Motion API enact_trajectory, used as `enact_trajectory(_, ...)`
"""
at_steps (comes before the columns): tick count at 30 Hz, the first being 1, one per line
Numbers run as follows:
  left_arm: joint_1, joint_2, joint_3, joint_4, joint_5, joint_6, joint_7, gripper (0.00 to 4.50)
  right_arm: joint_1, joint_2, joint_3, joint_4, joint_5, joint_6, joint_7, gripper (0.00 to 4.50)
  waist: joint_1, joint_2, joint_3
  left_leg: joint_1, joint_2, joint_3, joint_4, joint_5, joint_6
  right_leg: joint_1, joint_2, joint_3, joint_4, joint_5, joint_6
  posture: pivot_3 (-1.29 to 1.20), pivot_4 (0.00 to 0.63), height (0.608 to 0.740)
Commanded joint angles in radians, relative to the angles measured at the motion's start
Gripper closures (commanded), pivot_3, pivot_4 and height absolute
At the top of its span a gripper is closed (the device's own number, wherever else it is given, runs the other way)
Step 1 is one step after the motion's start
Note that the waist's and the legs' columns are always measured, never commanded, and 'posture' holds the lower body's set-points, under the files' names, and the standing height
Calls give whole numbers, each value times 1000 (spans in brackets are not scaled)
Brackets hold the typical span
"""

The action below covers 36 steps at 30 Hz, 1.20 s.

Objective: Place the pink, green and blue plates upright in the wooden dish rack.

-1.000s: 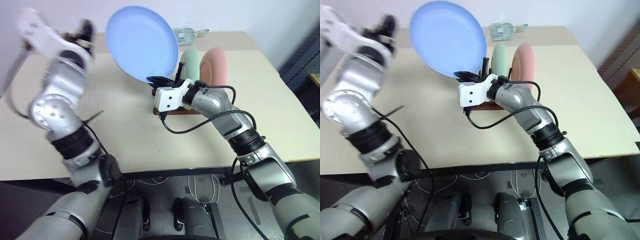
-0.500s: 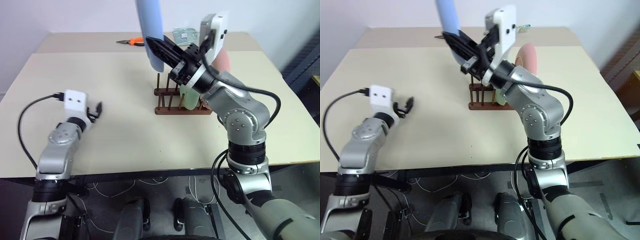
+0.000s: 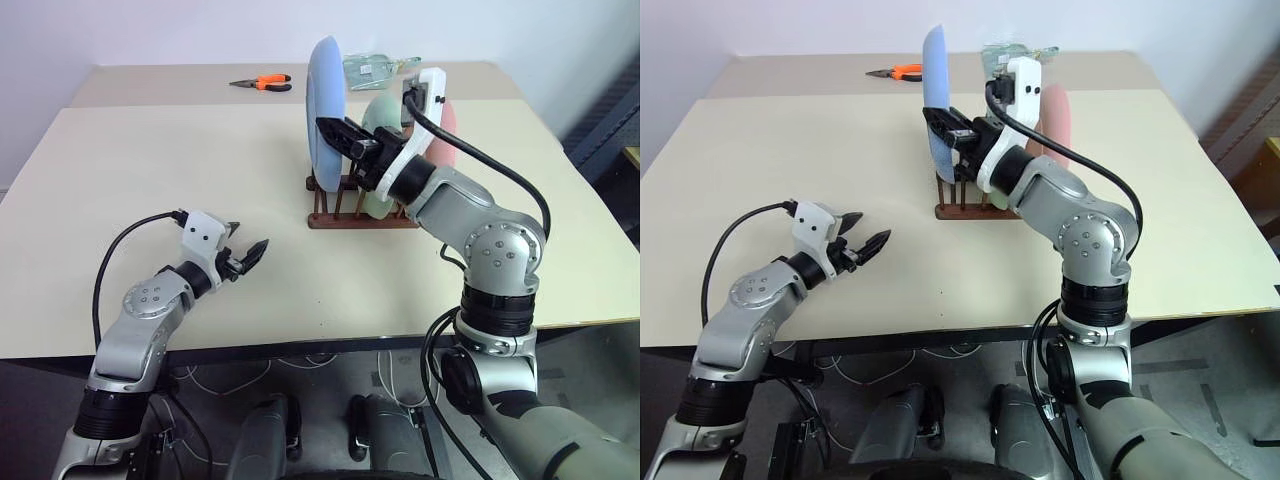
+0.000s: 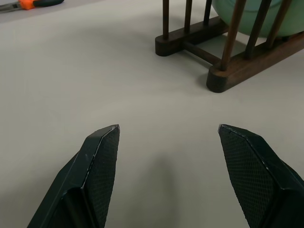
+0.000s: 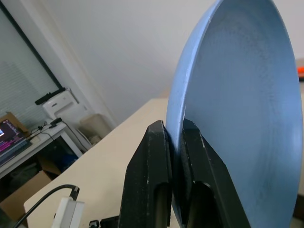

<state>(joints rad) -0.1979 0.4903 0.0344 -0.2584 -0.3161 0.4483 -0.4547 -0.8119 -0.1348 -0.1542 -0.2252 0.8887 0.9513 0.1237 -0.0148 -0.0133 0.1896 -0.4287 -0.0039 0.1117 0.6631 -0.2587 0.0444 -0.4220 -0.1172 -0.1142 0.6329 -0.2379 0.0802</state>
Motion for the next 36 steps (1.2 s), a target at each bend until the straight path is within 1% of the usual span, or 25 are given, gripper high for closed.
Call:
enact_trajectory(1, -3, -1, 11, -49, -4, -3, -12, 1118, -31, -2, -31, 23, 16, -2, -9, 4500, 0, 0, 0, 0, 0, 0, 0, 0, 0, 0, 0, 0, 0, 0, 0, 0, 150, 740)
enact_trajectory(2, -1, -3, 11, -53, -7, 0, -13, 1118, -36, -9, -23, 36, 0, -8, -1, 4500, -1, 0, 0, 0, 0, 0, 0, 0, 0, 0, 0, 0, 0, 0, 0, 0, 150, 740)
enact_trajectory(5, 0, -9, 6, -64, -7, 7, -13, 1059, -47, -29, 4, 75, -59, -49, 29, 3429, -1, 0, 0, 0, 0, 0, 0, 0, 0, 0, 0, 0, 0, 0, 0, 0, 150, 740)
enact_trajectory(7, 3, -10, 1, -72, -3, 11, -14, 1059, -53, -45, 25, 86, -99, -83, 60, 2501, -1, 0, 0, 0, 0, 0, 0, 0, 0, 0, 0, 0, 0, 0, 0, 0, 150, 740)
enact_trajectory(8, 5, -11, 1, -76, -3, 13, -15, 1059, -54, -64, 50, 80, -138, -113, 85, 1931, -1, 0, 0, 0, 0, 0, 0, 0, 0, 0, 0, 0, 0, 0, 0, 0, 150, 740)
enact_trajectory(9, 8, -12, 1, -81, -2, 16, -15, 1059, -53, -94, 87, 67, -191, -154, 119, 1445, -1, 0, 0, 0, 0, 0, 0, 0, 0, 0, 0, 0, 0, 0, 0, 0, 150, 740)
enact_trajectory(10, 11, -14, 2, -87, -4, 21, -14, 1059, -47, -149, 153, 40, -280, -229, 172, 972, -1, 0, 0, 0, 0, 0, 0, 0, 0, 0, 0, 0, 0, 0, 0, 0, 150, 740)
enact_trajectory(11, 15, -16, 2, -93, -4, 24, -14, 1059, -38, -208, 219, 13, -372, -311, 226, 972, 0, 0, 0, 0, 0, 0, 0, 0, 0, 0, 0, 0, 0, 0, 0, 0, 150, 740)
enact_trajectory(13, 19, -19, 2, -104, -2, 32, -11, 1059, -17, -311, 308, -21, -515, -457, 311, 972, 1, 0, 0, -1, 0, 0, 1, -1, 1, -1, 0, 0, 0, 0, 1, 0, 150, 740)
enact_trajectory(14, 20, -20, 2, -107, -2, 35, -11, 1059, -4, -350, 321, -35, -557, -516, 344, 972, 1, 0, 0, -1, 0, 0, 1, -1, 1, -1, 0, 0, 0, 0, 1, 0, 150, 740)
enact_trajectory(16, 21, -18, 5, -107, 0, 36, -13, 1059, 31, -420, 288, -74, -582, -592, 406, 972, 2, 0, 0, -1, 0, 0, 1, -1, 1, -1, 0, 0, 0, 0, 1, 0, 150, 740)
enact_trajectory(19, 23, -4, 5, -94, 12, 33, -26, 1059, 121, -519, 112, -150, -441, -550, 509, 972, 9, 0, 0, -1, 0, 0, 2, -1, 1, 0, 0, 0, -1, 0, 1, 0, 150, 740)
enact_trajectory(21, 26, 18, 7, -64, 26, 16, -46, 1059, 244, -608, -48, -183, -315, -453, 584, 972, 20, 0, 0, -1, 0, 0, 2, -1, 2, 2, -1, -1, -2, 0, 1, 0, 150, 740)
enact_trajectory(22, 25, 25, 4, -51, 35, 9, -52, 1059, 307, -649, -111, -185, -288, -433, 621, 972, 27, -1, 0, -1, 0, -1, 3, -1, 2, 2, -1, -1, -2, 0, 1, 0, 150, 740)
enact_trajectory(24, 18, 39, -10, -22, 55, -10, -66, 1059, 435, -699, -243, -151, -243, -374, 642, 972, 30, -1, 0, 0, 0, -2, 3, -2, 3, 5, -1, -2, -4, 0, 1, 0, 150, 740)
enact_trajectory(26, 11, 44, -11, 9, 62, -29, -78, 1059, 554, -720, -318, -126, -229, -352, 673, 972, 30, 0, 0, 1, 0, -2, 3, -3, 5, 6, -2, -3, -5, 0, 1, 0, 150, 740)
enact_trajectory(28, 10, 43, -13, 32, 70, -41, -85, 1059, 655, -725, -327, -94, -269, -388, 705, 972, 26, 0, 0, 2, 1, -2, 3, -4, 5, 7, -2, -2, -5, 0, 1, 0, 150, 740)
enact_trajectory(29, 6, 39, -21, 34, 77, -41, -83, 1059, 677, -727, -322, -67, -294, -413, 713, 972, 23, 1, 0, 2, 1, -2, 3, -4, 6, 7, -2, -2, -5, 0, 1, 0, 150, 740)
enact_trajectory(32, 30, 42, -13, 11, 73, -42, -93, 1059, 684, -704, -287, 6, -337, -471, 713, 972, 16, 4, -1, 3, 1, -2, 3, -4, 6, 7, -2, -1, -4, 0, 1, 0, 150, 740)
enact_trajectory(36, 53, 45, -21, -1, 90, -50, -94, 1059, 660, -686, -259, 106, -362, -523, 729, 972, 22, 4, -1, 3, 1, -2, 3, -3, 5, 7, -2, -1, -4, 0, 1, 0, 150, 740)
